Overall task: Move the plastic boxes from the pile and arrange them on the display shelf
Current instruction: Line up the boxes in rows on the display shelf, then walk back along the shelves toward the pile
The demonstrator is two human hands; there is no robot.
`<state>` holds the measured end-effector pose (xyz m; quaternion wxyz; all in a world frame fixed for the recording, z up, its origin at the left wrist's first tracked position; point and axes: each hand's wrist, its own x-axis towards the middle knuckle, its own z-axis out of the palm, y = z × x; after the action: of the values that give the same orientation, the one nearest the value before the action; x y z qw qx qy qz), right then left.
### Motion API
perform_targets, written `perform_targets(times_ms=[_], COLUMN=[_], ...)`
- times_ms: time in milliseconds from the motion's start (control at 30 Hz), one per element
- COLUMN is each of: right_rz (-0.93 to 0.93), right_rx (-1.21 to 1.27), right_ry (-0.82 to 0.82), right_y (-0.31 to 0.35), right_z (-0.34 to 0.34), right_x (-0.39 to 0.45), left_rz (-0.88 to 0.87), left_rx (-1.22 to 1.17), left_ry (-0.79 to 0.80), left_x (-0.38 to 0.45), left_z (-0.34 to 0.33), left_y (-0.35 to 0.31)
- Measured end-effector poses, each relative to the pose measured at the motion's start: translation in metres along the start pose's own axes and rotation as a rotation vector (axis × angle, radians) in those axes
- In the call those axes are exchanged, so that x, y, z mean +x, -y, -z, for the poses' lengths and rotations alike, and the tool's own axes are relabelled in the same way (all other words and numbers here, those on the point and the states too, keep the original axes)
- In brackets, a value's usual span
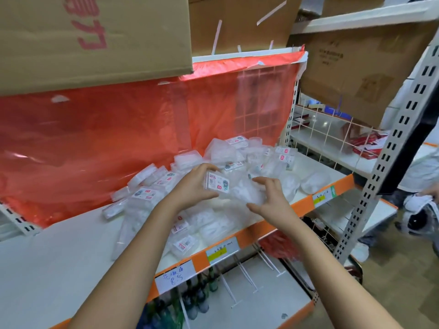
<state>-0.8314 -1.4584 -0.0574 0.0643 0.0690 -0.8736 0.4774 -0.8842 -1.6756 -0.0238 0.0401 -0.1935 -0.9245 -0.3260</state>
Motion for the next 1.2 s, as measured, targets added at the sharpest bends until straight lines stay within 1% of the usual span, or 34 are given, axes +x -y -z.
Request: perform_targets(times_ms=[67, 167, 267, 367, 500, 567, 733, 900, 1000, 1133, 1200], right_rz=[-0.012, -0.085, -0.135, -0.174, -0.244, -0.267, -0.34, -0.441, -0.412, -0.338, -0.314], right_rx=[0.113, 0.382, 0.552, 0.582, 0.515, 0.494, 0.708, 0.945, 0.933, 0.865, 0.82], right_ry=[-0.035, -0.015, -0.03, -0.051, -0.064, -0.036, 0.133, 0.215, 0.233, 0.168, 0.151], right_y=[-0.002, -0.001, 0.0, 0.0, 0.0, 0.0, -0.001, 0.002, 0.006, 0.003, -0.002], right_z=[0.007, 0.014, 0.017, 0.015, 0.005, -0.001, -0.011, -0.013, -0.008, -0.011, -0.011], right_x=[-0.002, -0.006, -0.01, -0.015, -0.022, -0.024, -0.029, -0.038, -0.042, -0.039, -0.038], left_rz=[0.038, 0.088, 0.115, 0.118, 0.097, 0.091, 0.141, 0.196, 0.234, 0.304, 0.312], left_rx=[-0.173, -0.487, -0.654, -0.729, -0.743, -0.759, -0.836, -0.957, -1.045, -1.275, -1.347], left_ry=[-0.055, -0.092, -0.122, -0.173, -0.238, -0.267, -0.32, -0.357, -0.383, -0.461, -0.474], left_x=[-0.014, -0.037, -0.057, -0.073, -0.09, -0.097, -0.112, -0.12, -0.12, -0.113, -0.11], left_z=[-0.002, -0.009, -0.018, -0.029, -0.04, -0.043, -0.045, -0.046, -0.049, -0.053, -0.056], left_y=[-0.005, -0.012, -0.02, -0.019, -0.013, -0.014, -0.011, -0.001, 0.0, -0.005, -0.008])
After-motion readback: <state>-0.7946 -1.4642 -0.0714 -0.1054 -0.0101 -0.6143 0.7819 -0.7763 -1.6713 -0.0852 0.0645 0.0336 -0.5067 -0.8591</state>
